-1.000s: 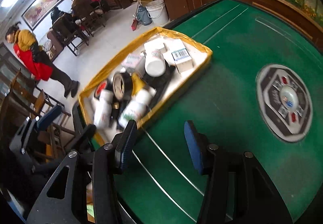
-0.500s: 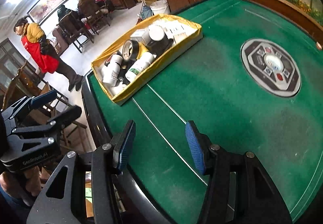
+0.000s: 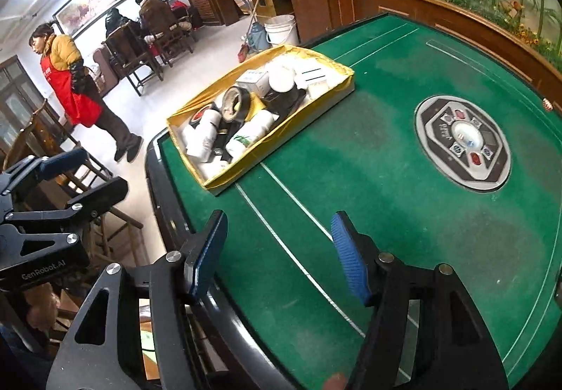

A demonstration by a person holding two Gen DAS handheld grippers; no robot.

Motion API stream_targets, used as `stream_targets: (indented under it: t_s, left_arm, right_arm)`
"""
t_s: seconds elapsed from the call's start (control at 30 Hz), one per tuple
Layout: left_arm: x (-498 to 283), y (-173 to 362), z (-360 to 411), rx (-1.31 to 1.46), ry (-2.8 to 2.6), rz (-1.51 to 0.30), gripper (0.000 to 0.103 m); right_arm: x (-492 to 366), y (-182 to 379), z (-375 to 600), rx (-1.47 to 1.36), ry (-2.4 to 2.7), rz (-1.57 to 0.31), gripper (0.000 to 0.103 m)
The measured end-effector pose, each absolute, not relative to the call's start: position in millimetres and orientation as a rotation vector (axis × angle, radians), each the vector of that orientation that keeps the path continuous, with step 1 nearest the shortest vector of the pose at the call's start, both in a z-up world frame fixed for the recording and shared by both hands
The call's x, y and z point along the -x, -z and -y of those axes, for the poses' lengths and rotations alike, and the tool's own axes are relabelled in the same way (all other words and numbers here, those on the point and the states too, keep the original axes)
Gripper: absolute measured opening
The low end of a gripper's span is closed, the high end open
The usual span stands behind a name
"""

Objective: Organize rigid objects

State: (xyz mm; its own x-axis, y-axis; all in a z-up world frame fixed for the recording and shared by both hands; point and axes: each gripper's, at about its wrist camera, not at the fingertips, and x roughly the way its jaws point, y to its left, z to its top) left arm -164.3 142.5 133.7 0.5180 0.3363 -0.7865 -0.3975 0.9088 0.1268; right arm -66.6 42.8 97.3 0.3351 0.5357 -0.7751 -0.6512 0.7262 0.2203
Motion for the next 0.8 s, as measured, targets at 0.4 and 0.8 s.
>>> stream_targets:
  t_s: [0.4, 0.8]
  left_arm:
    - [165.1, -135.4, -137.8, 0.053, -0.467, -0.886, 0.08]
    - [167.6, -133.2, -137.0, 0.034, -0.493, -0.884, 0.08]
  right_arm:
    - [76.4, -97.7, -40.6, 0.157, -0.785, -0.932, 0.063]
    - [77.3, -97.3, -38.6, 0.156, -0.785, -0.933, 0.063]
